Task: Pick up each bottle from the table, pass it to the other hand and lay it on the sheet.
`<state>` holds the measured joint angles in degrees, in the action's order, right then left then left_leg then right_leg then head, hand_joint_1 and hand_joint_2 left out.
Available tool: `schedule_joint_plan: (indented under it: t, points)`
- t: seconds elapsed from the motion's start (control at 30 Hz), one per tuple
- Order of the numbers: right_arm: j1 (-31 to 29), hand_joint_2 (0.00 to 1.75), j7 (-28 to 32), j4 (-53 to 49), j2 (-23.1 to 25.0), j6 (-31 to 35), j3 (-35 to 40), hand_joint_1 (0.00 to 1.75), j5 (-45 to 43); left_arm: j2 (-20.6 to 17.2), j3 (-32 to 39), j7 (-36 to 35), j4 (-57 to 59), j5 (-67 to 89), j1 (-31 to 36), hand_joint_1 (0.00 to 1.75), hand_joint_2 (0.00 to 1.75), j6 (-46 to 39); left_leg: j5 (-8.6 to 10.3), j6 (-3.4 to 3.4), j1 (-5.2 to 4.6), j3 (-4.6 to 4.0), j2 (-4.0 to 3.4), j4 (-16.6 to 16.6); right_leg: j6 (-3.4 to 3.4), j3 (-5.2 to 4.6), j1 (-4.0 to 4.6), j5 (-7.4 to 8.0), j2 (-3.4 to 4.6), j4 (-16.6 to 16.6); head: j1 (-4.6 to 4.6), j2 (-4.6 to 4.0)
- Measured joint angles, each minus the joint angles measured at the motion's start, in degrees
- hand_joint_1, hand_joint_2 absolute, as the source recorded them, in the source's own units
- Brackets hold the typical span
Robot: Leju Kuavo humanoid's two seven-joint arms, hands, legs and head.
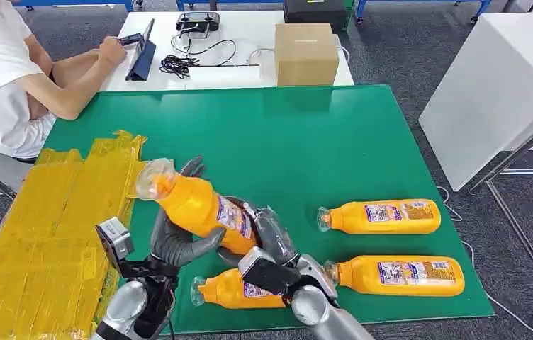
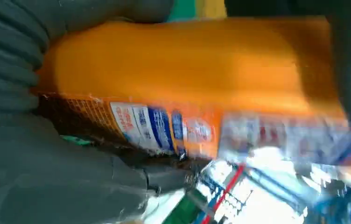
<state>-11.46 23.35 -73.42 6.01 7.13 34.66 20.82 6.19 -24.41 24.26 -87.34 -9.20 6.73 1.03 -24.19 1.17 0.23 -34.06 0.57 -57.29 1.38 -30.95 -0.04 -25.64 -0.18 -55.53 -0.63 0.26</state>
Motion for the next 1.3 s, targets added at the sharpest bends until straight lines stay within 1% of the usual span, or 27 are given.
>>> schedule_joint_plan:
  t: [0.07,0.17,0.2,0.23,0.47,0.5,0.53,0.7,0.8,0.87,1.2,1.23,1.27,1.3]
  points:
    - [-1.27,1.75,-1.16,1.88,0.02,0.15,1.35,1.71,2.63,-0.11,0.00,0.00,0.00,-0.24,-0.01,0.00,1.75,0.00,0.00,0.00,0.01,0.01,-0.06,0.00,0.00,-0.02,0.01,0.00,0.02,0.00,0.00,0.00]
    - [-2.73,1.75,-1.71,4.16,0.11,0.24,3.00,1.69,4.84,-0.11,-0.02,0.00,0.02,-0.35,-0.08,0.00,1.75,0.00,0.00,0.00,0.01,0.01,-0.04,0.00,0.00,-0.02,0.01,0.00,0.02,0.00,0.00,0.00]
    - [-3.17,1.75,-1.95,4.86,0.15,0.28,3.59,1.66,5.52,-0.13,-0.02,0.00,0.02,-0.44,-0.16,0.00,1.75,0.02,0.00,0.00,0.01,0.01,-0.04,0.00,0.00,-0.02,0.01,0.00,0.02,0.00,0.00,0.00]
    - [-3.53,1.75,-2.32,5.44,0.15,0.35,4.09,1.71,6.17,-0.15,0.00,0.00,0.02,-0.44,-0.22,0.00,1.75,0.02,0.00,0.00,0.01,0.01,-0.04,0.00,0.00,-0.02,0.01,0.00,0.02,0.00,0.02,0.00]
    - [-4.71,1.75,-3.37,7.66,0.15,1.05,5.71,1.69,7.75,-0.59,0.15,0.09,0.02,-1.62,-0.79,0.00,1.75,0.13,0.00,0.00,0.00,0.00,-0.04,0.00,0.00,-0.03,0.00,0.00,0.03,0.00,0.02,0.00]
    - [-4.78,1.75,-3.37,7.81,0.15,1.07,5.79,1.69,7.75,-0.59,0.20,0.13,0.02,-1.77,-0.85,1.75,1.75,0.13,0.00,0.00,0.00,0.00,-0.04,0.00,0.00,-0.04,0.00,0.00,0.02,0.00,0.00,0.00]
    - [-4.86,1.75,-3.37,7.92,0.15,1.07,5.84,1.68,7.75,-0.59,0.24,0.15,0.02,-1.97,-0.93,1.75,1.75,0.13,0.00,0.00,0.00,0.00,-0.04,0.00,0.00,-0.04,0.00,0.00,0.03,0.00,0.00,0.00]
    - [-4.94,1.75,-3.46,8.22,0.15,1.70,6.15,1.75,7.92,-0.59,0.44,0.33,0.00,-2.36,-1.41,1.75,1.75,0.13,0.00,0.00,0.00,0.01,-0.05,0.00,0.00,-0.04,0.00,0.00,0.03,0.00,0.00,0.00]
    - [-4.37,1.75,-3.39,8.18,0.13,2.76,6.15,1.75,7.96,-0.59,0.52,0.35,-0.43,-2.71,-1.92,1.75,1.75,0.13,0.00,0.00,0.00,0.01,-0.04,0.00,0.00,-0.05,0.00,0.00,0.03,0.00,0.00,0.00]
    - [-3.53,1.75,-3.35,7.39,-0.02,3.43,6.12,1.69,7.96,-0.57,0.50,0.35,-0.79,-2.71,-2.34,1.75,1.75,0.15,0.00,0.00,0.00,0.00,-0.04,0.00,0.00,-0.06,0.00,0.00,0.03,0.00,0.00,0.00]
    - [-0.35,1.75,-3.28,2.52,-1.14,5.03,5.25,1.71,8.49,-0.17,-0.37,1.36,-2.01,-0.92,-2.75,1.75,1.75,-1.33,-0.01,-0.01,0.00,0.00,-0.06,0.00,0.00,-0.06,-0.01,0.00,0.03,0.01,0.00,0.00]
    - [-0.19,1.75,-3.28,2.17,-1.27,5.11,5.16,1.75,8.53,-0.09,-0.48,1.36,-2.05,-0.92,-2.75,1.75,1.75,-1.36,-0.01,-0.01,0.00,0.00,-0.06,0.00,0.00,-0.06,-0.01,0.00,0.03,0.01,0.00,0.00]
    - [-0.09,1.75,-3.28,1.93,-1.36,5.16,5.12,1.75,8.53,-0.02,-0.52,1.36,-2.05,-0.90,-2.75,1.75,1.75,-1.36,-0.01,-0.01,0.00,0.00,-0.05,0.00,0.00,-0.06,-0.01,0.00,0.03,0.01,0.00,0.00]
    - [0.00,1.75,-3.28,1.73,-1.44,5.18,5.05,1.19,8.55,0.02,-0.57,1.35,-2.10,-0.85,-2.75,1.75,1.75,-1.36,-0.01,-0.01,0.00,0.00,-0.05,0.00,0.00,-0.05,-0.01,0.00,0.03,0.01,0.00,0.00]
